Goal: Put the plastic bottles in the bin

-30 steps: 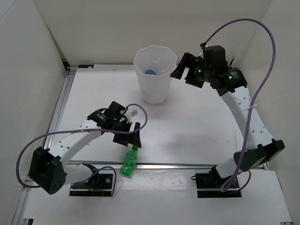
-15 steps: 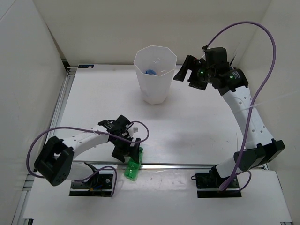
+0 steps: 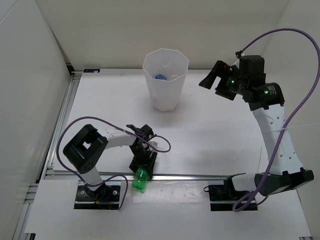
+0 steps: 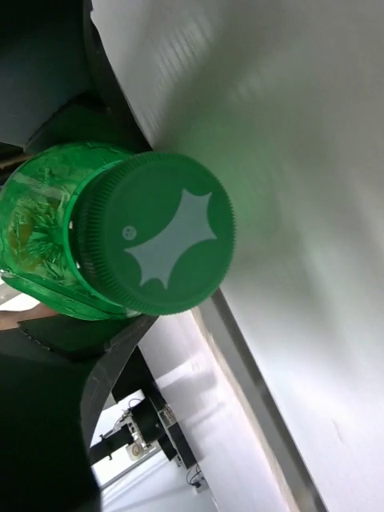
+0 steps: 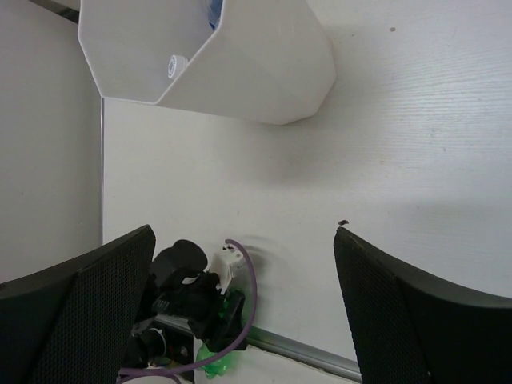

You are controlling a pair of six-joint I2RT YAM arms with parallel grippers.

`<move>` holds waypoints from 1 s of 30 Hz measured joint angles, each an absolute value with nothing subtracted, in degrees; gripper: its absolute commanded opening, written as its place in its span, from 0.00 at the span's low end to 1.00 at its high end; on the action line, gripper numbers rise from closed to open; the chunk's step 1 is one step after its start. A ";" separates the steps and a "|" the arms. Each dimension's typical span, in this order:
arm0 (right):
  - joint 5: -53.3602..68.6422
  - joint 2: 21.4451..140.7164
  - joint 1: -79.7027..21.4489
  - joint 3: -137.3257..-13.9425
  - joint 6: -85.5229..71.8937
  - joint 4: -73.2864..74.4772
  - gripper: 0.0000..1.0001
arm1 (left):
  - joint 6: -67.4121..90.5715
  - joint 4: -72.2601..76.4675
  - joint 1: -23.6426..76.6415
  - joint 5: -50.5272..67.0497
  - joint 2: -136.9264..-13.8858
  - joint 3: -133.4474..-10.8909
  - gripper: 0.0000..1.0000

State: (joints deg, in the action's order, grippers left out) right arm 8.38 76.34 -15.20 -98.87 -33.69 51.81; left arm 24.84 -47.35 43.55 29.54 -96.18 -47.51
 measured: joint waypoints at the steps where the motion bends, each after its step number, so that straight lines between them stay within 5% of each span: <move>1: 8.47 75.83 -14.79 -98.39 -33.58 51.81 0.96 | 24.88 -47.72 43.68 29.45 -96.71 -48.80 0.26; 9: 10.31 73.03 -10.17 -94.76 -32.77 52.62 0.96 | 22.98 -55.59 42.78 17.45 -97.08 -71.26 0.12; 18: 13.43 71.72 -6.42 -93.54 -32.67 52.53 0.97 | 15.20 -51.66 36.64 1.10 -100.47 -129.03 0.10; 23: 15.38 71.46 -4.56 -93.51 -32.32 52.60 0.98 | 11.77 -41.41 32.75 -1.74 -104.27 -139.15 0.10; 30: 16.34 68.18 -3.81 -92.77 -31.86 53.04 0.98 | 11.27 -30.85 30.52 -0.58 -123.98 -147.17 0.25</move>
State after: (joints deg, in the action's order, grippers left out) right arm 16.34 68.18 -3.81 -92.77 -31.86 53.04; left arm 11.27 -30.85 30.52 -0.58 -123.98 -147.17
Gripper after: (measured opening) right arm 0.978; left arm 0.729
